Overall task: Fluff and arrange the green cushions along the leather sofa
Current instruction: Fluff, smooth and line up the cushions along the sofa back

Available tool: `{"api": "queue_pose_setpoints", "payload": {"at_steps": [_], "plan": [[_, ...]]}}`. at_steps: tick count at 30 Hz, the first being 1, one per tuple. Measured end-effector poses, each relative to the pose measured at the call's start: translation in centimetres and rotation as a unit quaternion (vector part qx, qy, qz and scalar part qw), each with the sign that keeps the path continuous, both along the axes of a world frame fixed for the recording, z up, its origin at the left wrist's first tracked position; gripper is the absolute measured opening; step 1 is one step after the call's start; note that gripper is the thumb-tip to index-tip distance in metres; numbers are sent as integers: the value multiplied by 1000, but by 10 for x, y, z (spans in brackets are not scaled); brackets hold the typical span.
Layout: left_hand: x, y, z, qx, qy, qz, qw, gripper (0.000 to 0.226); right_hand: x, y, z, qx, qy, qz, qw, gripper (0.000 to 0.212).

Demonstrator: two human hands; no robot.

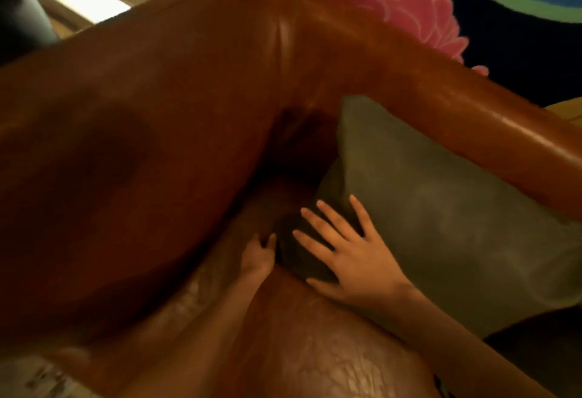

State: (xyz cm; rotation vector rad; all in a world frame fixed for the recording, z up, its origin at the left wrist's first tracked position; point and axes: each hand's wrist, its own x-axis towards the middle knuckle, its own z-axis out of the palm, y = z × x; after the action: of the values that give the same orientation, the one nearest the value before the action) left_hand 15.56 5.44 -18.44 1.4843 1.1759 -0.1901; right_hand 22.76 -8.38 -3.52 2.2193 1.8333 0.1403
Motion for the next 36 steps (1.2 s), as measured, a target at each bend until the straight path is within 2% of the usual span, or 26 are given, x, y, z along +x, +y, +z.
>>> {"api": "queue_pose_setpoints", "payload": {"at_steps": [3, 5, 8, 11, 13, 15, 17, 18, 20, 22, 26, 31, 33, 34, 36], "plan": [[-4, -10, -32, -27, -48, 22, 998, 36, -4, -11, -23, -66, -26, 12, 997, 92], [1, -18, -51, -87, -108, 61, 989, 25, 4, -19, -26, -83, -53, 19, 995, 98], [12, -29, -51, -188, -197, 163, 948, 35, 22, -26, -17, -93, -90, 47, 991, 87], [12, -29, -36, -191, -242, 193, 931, 31, 35, -30, -10, -103, -99, 56, 988, 83], [11, -24, -33, -149, -241, 197, 939, 20, 37, -32, -9, -102, -110, 63, 987, 84], [12, -16, -34, -98, -221, 155, 958, 28, 39, -33, -8, -100, -119, 65, 986, 84], [17, -8, -30, -29, -205, 72, 976, 48, 40, -33, -8, -98, -118, 64, 986, 84], [19, -4, -26, 23, -195, 21, 980, 49, 41, -33, -8, -98, -115, 64, 986, 84], [18, 1, -19, 125, -147, -87, 977, 42, 41, -35, -8, -96, -114, 71, 986, 83], [10, 3, -17, 198, -117, -155, 961, 35, 45, -38, -3, -85, -122, 80, 986, 82], [-16, -15, -27, 225, -94, -148, 958, 16, 60, -34, 11, -75, -133, 80, 985, 81], [-23, -17, -25, 210, -58, -184, 958, 38, 60, -38, 3, -76, -134, 86, 984, 81], [-20, -17, -12, 252, -97, -151, 951, 45, 52, -41, -1, -57, -150, 86, 983, 81], [-17, -21, 2, 299, -142, -119, 936, 45, 44, -44, -3, -43, -155, 69, 985, 83], [-6, -35, 43, 397, -252, -85, 878, 49, 23, -55, -10, 1, -149, 11, 989, 88]]}}
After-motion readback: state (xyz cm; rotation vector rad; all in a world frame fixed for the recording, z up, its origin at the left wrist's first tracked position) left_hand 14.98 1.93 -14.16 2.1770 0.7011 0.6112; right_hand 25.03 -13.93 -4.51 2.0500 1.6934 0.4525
